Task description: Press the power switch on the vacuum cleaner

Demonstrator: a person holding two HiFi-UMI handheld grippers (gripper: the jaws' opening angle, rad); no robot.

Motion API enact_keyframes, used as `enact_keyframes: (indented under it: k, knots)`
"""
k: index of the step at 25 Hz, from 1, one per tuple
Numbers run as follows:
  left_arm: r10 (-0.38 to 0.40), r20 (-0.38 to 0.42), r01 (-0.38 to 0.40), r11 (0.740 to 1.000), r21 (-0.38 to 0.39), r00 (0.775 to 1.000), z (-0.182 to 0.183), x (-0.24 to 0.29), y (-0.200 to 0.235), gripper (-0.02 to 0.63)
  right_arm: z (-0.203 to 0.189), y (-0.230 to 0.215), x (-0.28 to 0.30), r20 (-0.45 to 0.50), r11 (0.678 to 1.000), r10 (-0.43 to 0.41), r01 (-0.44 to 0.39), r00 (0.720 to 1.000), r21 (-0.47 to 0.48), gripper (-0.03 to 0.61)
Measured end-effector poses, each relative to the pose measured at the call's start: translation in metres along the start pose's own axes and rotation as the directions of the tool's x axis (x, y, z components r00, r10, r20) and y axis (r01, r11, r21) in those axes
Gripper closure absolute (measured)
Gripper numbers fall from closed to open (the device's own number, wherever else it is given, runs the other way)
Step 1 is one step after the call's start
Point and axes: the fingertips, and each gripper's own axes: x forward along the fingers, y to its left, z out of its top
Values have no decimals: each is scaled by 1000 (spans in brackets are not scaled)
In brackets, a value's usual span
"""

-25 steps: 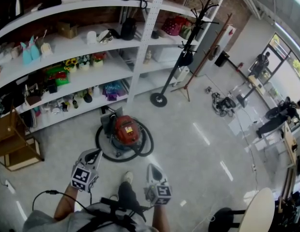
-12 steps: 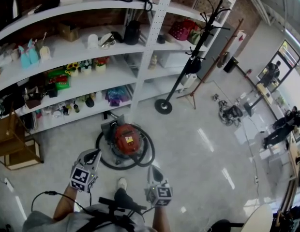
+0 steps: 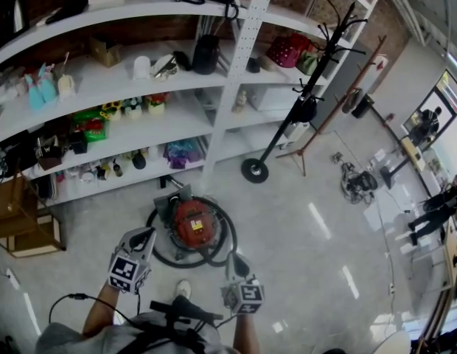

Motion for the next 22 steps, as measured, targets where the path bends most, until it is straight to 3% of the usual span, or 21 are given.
enact_keyframes:
  k: [22]
  knots:
    - [63, -67, -64, 998, -8, 996, -8, 83, 32, 607, 18, -36, 101, -48, 993, 115, -116, 992, -12, 566]
